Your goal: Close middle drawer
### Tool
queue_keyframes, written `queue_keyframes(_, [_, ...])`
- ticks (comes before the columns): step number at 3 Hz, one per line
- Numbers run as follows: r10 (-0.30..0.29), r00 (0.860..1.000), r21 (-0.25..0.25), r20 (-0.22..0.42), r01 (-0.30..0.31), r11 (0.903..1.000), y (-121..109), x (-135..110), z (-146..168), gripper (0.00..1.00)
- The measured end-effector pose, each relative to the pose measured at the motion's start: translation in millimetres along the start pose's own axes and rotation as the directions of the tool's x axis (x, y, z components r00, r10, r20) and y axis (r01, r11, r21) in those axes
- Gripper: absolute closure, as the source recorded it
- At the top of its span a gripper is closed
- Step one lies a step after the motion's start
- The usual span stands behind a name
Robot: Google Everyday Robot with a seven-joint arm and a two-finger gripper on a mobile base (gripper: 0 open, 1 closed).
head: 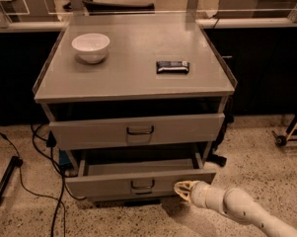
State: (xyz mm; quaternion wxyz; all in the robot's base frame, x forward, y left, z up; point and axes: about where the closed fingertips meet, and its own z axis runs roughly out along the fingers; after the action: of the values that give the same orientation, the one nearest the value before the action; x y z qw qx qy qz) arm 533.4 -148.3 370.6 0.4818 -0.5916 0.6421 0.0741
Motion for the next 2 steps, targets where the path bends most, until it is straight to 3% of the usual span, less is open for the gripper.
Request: queue_keyframes(2, [-0.041, 0.996, 0.013, -0.078, 0.042, 0.999, -38.8, 2.3, 31.4, 1.0])
